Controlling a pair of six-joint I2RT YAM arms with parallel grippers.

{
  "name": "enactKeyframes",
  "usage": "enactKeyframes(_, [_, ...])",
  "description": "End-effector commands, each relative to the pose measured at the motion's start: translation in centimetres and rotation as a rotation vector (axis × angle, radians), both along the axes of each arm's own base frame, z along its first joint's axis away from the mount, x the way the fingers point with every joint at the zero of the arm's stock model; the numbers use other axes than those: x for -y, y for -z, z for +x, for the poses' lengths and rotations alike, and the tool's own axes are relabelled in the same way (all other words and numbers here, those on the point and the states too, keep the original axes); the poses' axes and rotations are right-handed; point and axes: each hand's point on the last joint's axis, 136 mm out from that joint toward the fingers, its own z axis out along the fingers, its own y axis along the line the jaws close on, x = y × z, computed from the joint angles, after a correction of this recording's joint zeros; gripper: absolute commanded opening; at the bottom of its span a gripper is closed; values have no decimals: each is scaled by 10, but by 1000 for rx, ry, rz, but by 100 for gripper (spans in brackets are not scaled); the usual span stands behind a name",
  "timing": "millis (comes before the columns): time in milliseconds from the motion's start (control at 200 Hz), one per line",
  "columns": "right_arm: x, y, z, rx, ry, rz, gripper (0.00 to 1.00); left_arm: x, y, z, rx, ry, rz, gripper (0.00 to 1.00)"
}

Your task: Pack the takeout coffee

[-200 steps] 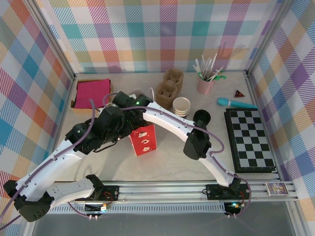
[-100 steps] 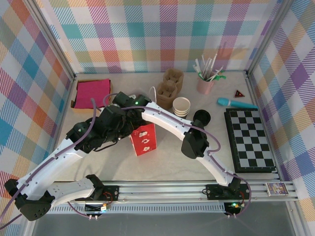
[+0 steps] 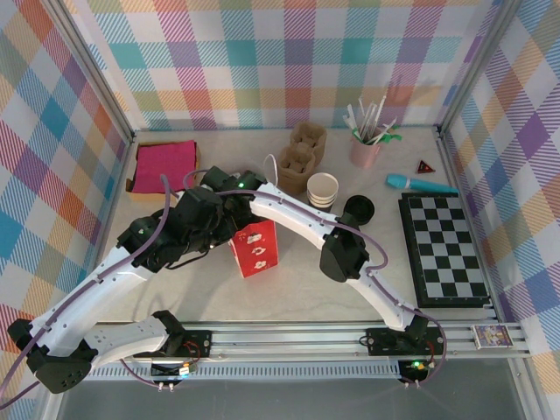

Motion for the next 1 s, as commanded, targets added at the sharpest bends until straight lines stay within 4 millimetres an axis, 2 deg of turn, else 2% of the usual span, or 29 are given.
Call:
enactKeyframes(0, [0,12,0,-30,4,-9,42,-2,-6,-3,2,12,-15,14])
enactKeyframes(560, [1,28,-7,-74,-10,-33,43,-5,-5,-4,1,5,-21,16])
enactKeyframes(995, [13,36,-19,-131,-5,-80,42,-6,-5,-3,4,2,-20,17])
